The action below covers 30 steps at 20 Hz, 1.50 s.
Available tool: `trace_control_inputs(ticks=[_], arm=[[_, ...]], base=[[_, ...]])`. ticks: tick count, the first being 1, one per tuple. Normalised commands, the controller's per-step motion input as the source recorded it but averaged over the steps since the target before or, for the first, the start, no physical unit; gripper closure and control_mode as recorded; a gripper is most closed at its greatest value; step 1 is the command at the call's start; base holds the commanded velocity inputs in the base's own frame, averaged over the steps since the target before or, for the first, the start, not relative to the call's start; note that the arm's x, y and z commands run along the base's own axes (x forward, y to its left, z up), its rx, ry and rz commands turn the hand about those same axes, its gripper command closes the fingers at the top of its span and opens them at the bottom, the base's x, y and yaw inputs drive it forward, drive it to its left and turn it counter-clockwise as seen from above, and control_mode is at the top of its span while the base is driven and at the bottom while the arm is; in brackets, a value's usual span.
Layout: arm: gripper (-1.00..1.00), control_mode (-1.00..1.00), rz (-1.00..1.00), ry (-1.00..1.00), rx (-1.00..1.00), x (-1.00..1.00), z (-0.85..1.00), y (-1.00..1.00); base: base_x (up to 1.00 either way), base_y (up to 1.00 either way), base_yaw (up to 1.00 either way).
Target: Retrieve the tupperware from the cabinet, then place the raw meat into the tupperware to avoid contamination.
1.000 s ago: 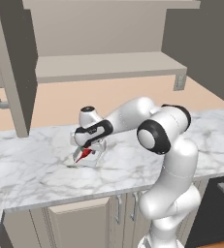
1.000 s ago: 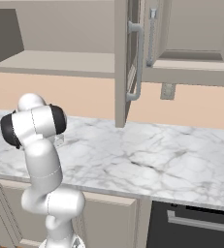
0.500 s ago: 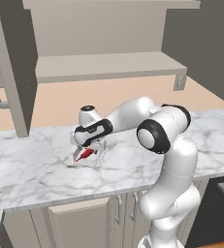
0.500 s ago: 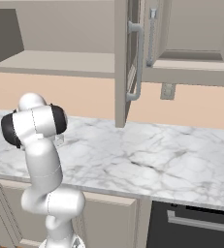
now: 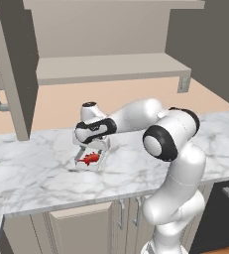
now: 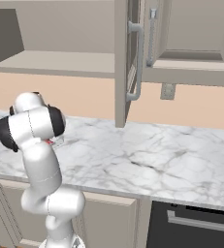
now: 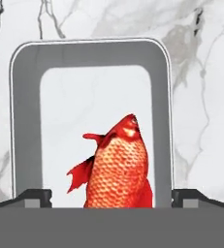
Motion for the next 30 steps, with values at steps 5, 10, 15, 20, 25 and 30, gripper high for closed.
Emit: trace_control_inputs(ticks=[5, 10, 15, 20, 25, 30], arm=[[-1.0, -1.0, -0.02, 0.03, -0.01, -0.4, 0.09, -0.59], [-1.0, -1.0, -0.03, 0.01, 0.0, -0.55, 0.0, -0.77], [-1.0, -1.0, 0.0, 0.0, 0.0, -0.63, -0.02, -0.78], [-1.0, -1.0, 0.0, 0.0, 0.0, -0.48, 0.0, -0.7], [-1.0, -1.0, 0.0, 0.0, 0.0, -0.61, 0.0, -0.68], [-1.0, -1.0, 0.02, -0.05, 0.0, -0.52, 0.02, -0.41]], base=[[0.0, 0.0, 0.0], [0.0, 0.0, 0.0], [0.0, 0.0, 0.0], [0.0, 0.0, 0.0], [0.0, 0.0, 0.0], [0.0, 0.0, 0.0]])
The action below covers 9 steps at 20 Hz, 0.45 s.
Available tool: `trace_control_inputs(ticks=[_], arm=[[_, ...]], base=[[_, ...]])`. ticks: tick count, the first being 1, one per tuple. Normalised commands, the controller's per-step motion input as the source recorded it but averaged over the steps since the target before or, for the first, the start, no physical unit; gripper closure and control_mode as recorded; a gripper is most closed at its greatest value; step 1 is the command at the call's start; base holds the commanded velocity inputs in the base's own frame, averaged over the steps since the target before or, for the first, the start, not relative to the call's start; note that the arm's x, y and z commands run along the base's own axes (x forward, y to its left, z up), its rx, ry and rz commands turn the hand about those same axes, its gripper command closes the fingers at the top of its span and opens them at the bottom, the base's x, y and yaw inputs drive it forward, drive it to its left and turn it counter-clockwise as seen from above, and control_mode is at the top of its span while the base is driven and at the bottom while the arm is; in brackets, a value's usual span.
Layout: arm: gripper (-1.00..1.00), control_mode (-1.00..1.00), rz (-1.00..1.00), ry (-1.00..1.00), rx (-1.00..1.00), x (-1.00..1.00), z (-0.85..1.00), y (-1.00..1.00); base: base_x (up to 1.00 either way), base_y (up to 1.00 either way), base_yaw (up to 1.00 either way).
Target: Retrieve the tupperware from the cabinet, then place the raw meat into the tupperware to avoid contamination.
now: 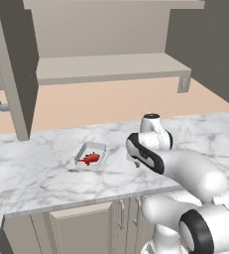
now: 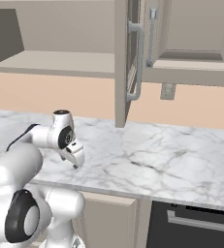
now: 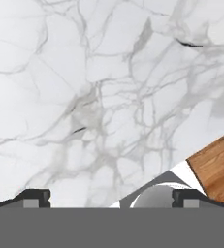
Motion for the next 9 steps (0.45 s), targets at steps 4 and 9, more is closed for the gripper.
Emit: trace_control_inputs(ticks=[4, 9], arm=[[-1.0, -1.0, 0.05, -0.08, 0.02, -0.34, 0.06, -0.2], [-1.0, -1.0, 0.08, -0.03, 0.0, -0.07, 0.04, -0.22]], base=[[0.0, 0.0, 0.0], [0.0, 0.0, 0.0]])
